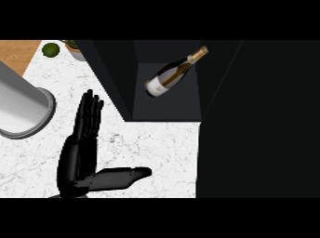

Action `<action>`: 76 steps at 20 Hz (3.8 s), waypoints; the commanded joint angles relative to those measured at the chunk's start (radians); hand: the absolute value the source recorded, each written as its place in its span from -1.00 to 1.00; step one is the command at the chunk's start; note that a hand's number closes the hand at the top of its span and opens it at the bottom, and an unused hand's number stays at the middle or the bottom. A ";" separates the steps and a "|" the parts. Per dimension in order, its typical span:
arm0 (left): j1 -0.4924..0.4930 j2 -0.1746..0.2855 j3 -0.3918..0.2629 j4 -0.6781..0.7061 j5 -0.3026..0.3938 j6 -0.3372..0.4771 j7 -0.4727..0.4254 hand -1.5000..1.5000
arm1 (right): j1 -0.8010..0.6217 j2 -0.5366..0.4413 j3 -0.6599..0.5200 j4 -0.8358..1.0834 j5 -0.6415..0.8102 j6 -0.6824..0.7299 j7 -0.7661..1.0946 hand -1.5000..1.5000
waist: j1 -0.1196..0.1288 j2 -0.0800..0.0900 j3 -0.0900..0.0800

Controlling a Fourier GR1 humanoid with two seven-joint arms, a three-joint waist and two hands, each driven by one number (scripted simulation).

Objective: Pick up the wine, place it into the cabinet and close the cabinet

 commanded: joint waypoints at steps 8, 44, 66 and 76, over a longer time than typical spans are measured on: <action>0.252 0.185 0.088 -0.167 0.133 -0.285 -0.129 1.00 | 0.087 -0.175 -0.011 -0.112 0.034 0.220 -0.011 1.00 | -0.009 0.000 0.000; 0.514 0.264 0.455 -0.202 0.280 -0.717 -0.185 1.00 | -0.797 0.271 0.556 0.155 0.086 -0.253 0.466 1.00 | 0.012 0.004 -0.001; 0.489 0.183 0.569 -0.177 0.276 -0.833 -0.097 1.00 | -1.347 0.275 0.276 0.863 -0.230 -0.428 0.211 1.00 | 0.015 0.008 0.000; 0.506 0.127 0.585 -0.162 0.204 -0.883 -0.103 1.00 | -1.277 0.272 0.231 1.096 -0.184 -0.290 0.071 1.00 | 0.010 0.008 0.000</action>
